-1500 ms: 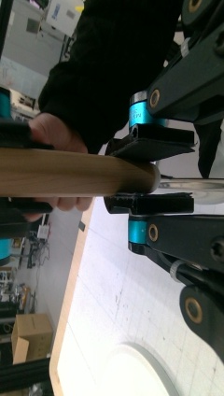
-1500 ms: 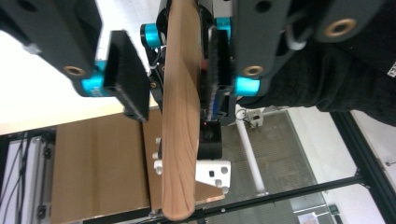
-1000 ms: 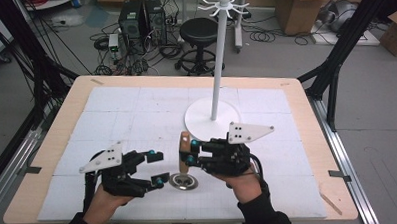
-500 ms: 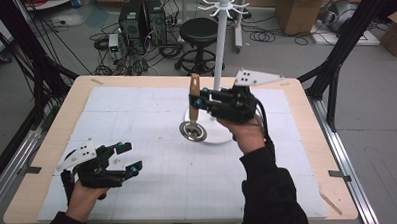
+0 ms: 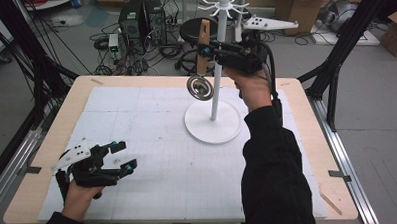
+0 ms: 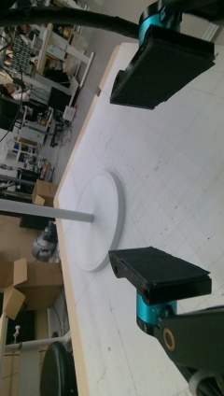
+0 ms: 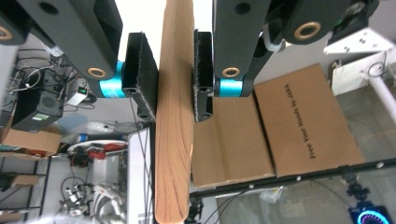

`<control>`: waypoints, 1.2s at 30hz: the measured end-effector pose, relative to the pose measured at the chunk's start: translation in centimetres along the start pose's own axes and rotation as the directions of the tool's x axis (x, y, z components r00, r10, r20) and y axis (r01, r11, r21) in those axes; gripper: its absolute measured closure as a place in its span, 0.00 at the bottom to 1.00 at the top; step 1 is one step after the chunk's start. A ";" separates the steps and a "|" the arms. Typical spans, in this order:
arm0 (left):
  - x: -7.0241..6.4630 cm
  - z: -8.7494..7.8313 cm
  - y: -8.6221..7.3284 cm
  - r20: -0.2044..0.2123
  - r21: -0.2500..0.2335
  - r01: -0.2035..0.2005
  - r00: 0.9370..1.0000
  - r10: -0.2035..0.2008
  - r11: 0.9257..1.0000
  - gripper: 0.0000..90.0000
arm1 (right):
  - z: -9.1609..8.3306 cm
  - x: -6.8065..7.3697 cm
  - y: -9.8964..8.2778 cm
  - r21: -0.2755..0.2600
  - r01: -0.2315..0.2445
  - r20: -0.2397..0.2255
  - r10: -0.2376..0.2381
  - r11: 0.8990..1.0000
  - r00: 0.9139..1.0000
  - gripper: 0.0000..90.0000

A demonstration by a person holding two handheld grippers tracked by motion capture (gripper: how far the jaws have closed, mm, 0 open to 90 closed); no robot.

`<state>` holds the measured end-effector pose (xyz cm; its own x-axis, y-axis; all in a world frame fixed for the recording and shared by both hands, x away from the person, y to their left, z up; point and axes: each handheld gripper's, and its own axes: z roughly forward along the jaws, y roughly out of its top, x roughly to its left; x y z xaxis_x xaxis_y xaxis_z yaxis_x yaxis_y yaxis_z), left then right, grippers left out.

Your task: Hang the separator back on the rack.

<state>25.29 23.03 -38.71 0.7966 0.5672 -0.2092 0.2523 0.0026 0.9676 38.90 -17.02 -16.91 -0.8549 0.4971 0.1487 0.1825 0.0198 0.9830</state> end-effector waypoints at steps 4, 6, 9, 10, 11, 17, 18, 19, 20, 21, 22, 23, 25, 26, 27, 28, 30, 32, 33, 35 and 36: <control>-0.2 -0.1 0.1 0.013 -0.010 0.007 1.000 -0.007 1.000 0.24 | 0.3 -0.8 0.7 -0.009 -0.018 0.012 0.018 1.000 1.000 0.81; -0.2 -0.1 0.1 0.012 -0.011 0.006 1.000 -0.006 1.000 0.24 | 0.4 -1.2 0.8 -0.018 -0.030 0.017 0.030 0.999 0.999 0.81; -0.1 -0.2 0.1 0.012 -0.013 0.011 1.000 -0.011 1.000 0.24 | 0.6 -2.0 0.6 -0.028 -0.063 0.029 0.064 0.998 0.998 0.81; -0.1 -0.2 0.1 0.009 -0.014 0.009 1.000 -0.009 1.000 0.24 | 0.6 -2.2 0.6 -0.028 -0.073 0.038 0.074 0.997 0.997 0.81; -0.1 -0.3 0.1 0.009 -0.017 0.014 1.000 -0.013 1.000 0.24 | 0.7 -2.5 0.5 -0.033 -0.083 0.046 0.084 0.996 0.995 0.81; 0.1 -0.4 0.1 0.002 -0.012 0.016 1.000 -0.016 1.000 0.24 | 0.8 -2.7 0.2 -0.023 -0.081 0.079 0.083 0.996 0.993 0.80; 0.1 -0.5 0.1 0.003 -0.013 0.018 1.000 -0.018 1.000 0.24 | 0.7 -2.6 0.1 -0.029 -0.079 0.096 0.082 0.996 0.992 0.80; 0.2 -0.5 0.0 0.003 -0.014 0.019 1.000 -0.019 1.000 0.24 | 0.6 -2.4 0.0 -0.032 -0.080 0.104 0.083 0.996 0.991 0.80; 0.2 -0.5 0.0 0.001 -0.014 0.021 1.000 -0.021 1.000 0.24 | 0.5 -2.2 -0.1 -0.035 -0.082 0.116 0.085 0.996 0.990 0.79; 0.2 -0.6 0.0 0.000 -0.014 0.022 1.000 -0.022 1.000 0.24 | 0.4 -2.0 -0.2 -0.038 -0.074 0.130 0.078 0.997 0.988 0.78; 0.2 -0.6 0.0 -0.002 -0.014 0.022 1.000 -0.022 1.000 0.24 | 0.2 -1.8 -0.3 -0.028 -0.068 0.145 0.071 0.997 0.987 0.73; 0.3 -0.6 0.0 -0.005 -0.013 0.021 1.000 -0.021 1.000 0.24 | 0.1 -1.6 -0.5 -0.010 -0.063 0.168 0.063 0.998 0.984 0.67; 0.4 -0.7 0.0 -0.006 -0.016 0.026 1.000 -0.026 1.000 0.24 | -0.4 -1.4 -1.2 -0.008 -0.067 0.187 0.067 0.998 0.980 0.64; 0.5 -0.8 -0.1 -0.010 -0.017 0.029 1.000 -0.030 0.999 0.24 | -0.8 -1.2 -1.6 -0.003 -0.072 0.201 0.071 0.997 0.977 0.61; 0.5 -0.8 -0.1 -0.011 -0.017 0.032 0.999 -0.032 0.999 0.24 | -1.1 -1.1 -2.1 -0.002 -0.075 0.205 0.074 0.997 0.976 0.59; 0.6 -0.9 -0.2 -0.014 -0.020 0.037 0.999 -0.037 0.999 0.24 | -1.5 -1.0 -2.6 0.002 -0.073 0.210 0.071 0.997 0.975 0.57; 0.6 -0.9 -0.2 -0.020 -0.023 0.041 0.999 -0.041 0.999 0.24 | -2.9 -0.7 -4.3 0.014 -0.062 0.241 0.057 0.998 0.969 0.50; 0.7 -0.9 -0.2 -0.021 -0.029 0.044 0.999 -0.045 0.999 0.24 | -3.3 -0.6 -4.7 0.017 -0.060 0.242 0.054 0.998 0.969 0.48; 0.7 -0.9 -0.2 -0.025 -0.031 0.046 0.999 -0.046 0.998 0.24 | -3.8 -0.4 -5.3 0.020 -0.055 0.244 0.049 0.998 0.969 0.46; 0.8 -0.9 -0.3 -0.028 -0.028 0.040 0.999 -0.041 0.999 0.24 | -4.9 0.0 -6.7 0.027 -0.033 0.255 0.025 0.999 0.967 0.40; 0.8 -0.9 -0.3 -0.032 -0.030 0.042 0.999 -0.043 0.999 0.24 | -5.4 0.2 -7.4 0.035 -0.017 0.268 0.007 0.999 0.963 0.37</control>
<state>25.31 24.24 -39.07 0.7672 0.5922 -0.2464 0.2692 0.0513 0.9617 34.74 -21.78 -23.58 -0.6921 0.7114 0.1217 0.2142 0.0414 0.9759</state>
